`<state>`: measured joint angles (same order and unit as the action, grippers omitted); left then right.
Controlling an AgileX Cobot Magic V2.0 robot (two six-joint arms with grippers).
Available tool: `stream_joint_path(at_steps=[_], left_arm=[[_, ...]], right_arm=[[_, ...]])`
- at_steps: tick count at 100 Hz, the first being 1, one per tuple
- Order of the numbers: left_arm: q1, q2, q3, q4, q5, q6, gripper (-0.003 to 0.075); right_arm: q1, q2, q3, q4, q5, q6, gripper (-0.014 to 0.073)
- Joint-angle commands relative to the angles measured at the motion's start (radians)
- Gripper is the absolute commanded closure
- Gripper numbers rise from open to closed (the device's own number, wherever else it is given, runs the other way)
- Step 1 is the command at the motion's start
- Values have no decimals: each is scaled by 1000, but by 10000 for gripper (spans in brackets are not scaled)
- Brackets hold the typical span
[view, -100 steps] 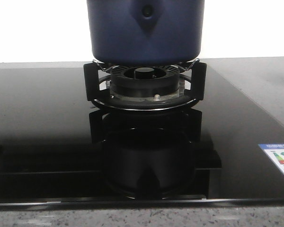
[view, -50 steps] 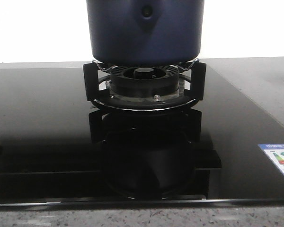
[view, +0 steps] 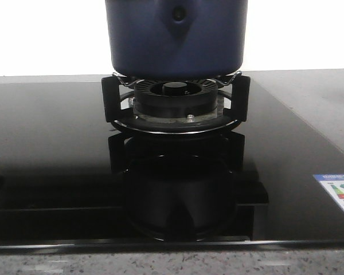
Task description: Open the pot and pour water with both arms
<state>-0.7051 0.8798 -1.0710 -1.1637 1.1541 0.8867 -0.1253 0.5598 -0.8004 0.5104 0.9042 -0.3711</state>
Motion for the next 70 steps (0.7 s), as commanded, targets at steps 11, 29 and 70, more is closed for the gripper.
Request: stream_joint_path(at_steps=[11, 29, 70], left_arm=[[-2, 6, -33, 186, -214, 148, 724], [-2, 17, -33, 365, -445, 148, 723], [73, 150, -31, 163, -604, 339, 724]], right_arm=[[2, 13, -35, -9, -92, -4, 659], [2, 13, -35, -238, -99, -4, 659], [13, 15, -35, -299, -152, -2, 659]])
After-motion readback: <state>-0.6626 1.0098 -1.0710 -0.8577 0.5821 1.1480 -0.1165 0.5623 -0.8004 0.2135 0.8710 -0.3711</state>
